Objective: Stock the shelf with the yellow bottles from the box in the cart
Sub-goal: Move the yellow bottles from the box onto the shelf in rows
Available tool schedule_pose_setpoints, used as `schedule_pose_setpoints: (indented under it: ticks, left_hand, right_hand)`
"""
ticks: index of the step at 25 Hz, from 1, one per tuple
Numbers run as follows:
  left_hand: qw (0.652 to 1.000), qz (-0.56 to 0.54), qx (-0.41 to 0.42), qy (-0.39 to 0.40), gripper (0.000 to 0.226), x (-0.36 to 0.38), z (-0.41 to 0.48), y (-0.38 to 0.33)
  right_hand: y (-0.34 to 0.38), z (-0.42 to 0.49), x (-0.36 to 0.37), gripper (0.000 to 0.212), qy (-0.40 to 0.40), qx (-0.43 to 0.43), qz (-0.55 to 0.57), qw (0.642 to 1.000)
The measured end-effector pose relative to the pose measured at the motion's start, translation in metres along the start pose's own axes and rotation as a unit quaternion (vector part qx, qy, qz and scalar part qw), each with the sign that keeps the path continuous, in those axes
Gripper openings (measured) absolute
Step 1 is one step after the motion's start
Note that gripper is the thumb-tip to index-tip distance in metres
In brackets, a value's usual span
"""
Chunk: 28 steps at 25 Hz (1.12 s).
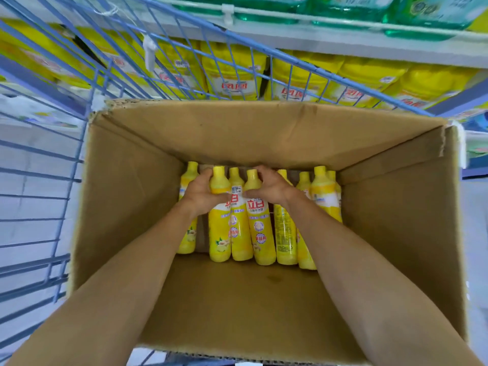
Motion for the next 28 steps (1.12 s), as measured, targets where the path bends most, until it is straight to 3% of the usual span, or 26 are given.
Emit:
schedule_pose_setpoints:
  ticks: [2, 4, 7, 10, 13, 18, 22, 24, 28]
  left_hand:
    - [1.0, -0.004, 0.013, -0.006, 0.062, 0.001, -0.001, -0.005]
    - [1.0, -0.013, 0.023, -0.001, 0.062, 0.002, -0.009, -0.01]
    - [0.999, -0.001, 0.045, 0.011, 0.084, -0.003, -0.039, -0.033]
    - [0.997, 0.01, 0.067, 0.03, 0.091, -0.014, -0.075, -0.078]
    - [0.991, 0.022, 0.126, 0.035, 0.097, -0.043, -0.118, -0.153]
    - [0.97, 0.001, 0.233, 0.068, 0.092, -0.099, -0.195, -0.301]
    - [0.94, 0.041, 0.333, 0.066, 0.071, -0.14, -0.275, -0.423]
    - [0.924, 0.044, 0.373, 0.07, 0.061, -0.155, -0.307, -0.47]
    - [0.887, 0.039, 0.454, 0.068, 0.063, -0.166, -0.376, -0.554]
  right_hand:
    - [0.006, -0.021, 0.005, 0.102, -0.001, -0.006, 0.015, 1.0]
    - [0.002, -0.04, 0.005, 0.084, -0.021, -0.01, 0.033, 0.999]
    - [0.012, -0.087, -0.016, 0.055, -0.071, -0.036, 0.079, 0.994]
    - [0.039, -0.135, -0.047, 0.052, -0.099, -0.049, 0.117, 0.987]
    - [0.101, -0.192, -0.082, 0.04, -0.105, -0.1, 0.076, 0.987]
    - [0.223, -0.294, -0.163, 0.059, -0.151, -0.194, 0.011, 0.969]
    - [0.306, -0.387, -0.226, 0.052, -0.2, -0.281, -0.023, 0.938]
    - [0.338, -0.431, -0.256, 0.061, -0.23, -0.322, -0.025, 0.918]
    - [0.385, -0.512, -0.299, 0.064, -0.256, -0.39, -0.016, 0.884]
Point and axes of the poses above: each hand's wrist, its own z-axis towards the middle knuckle, its own x-axis out of the palm, y = z × x, the point moved 10 cm from there along z, towards the middle knuckle, and after that the axes turned 9 degrees about y, right-handed, at the moved point
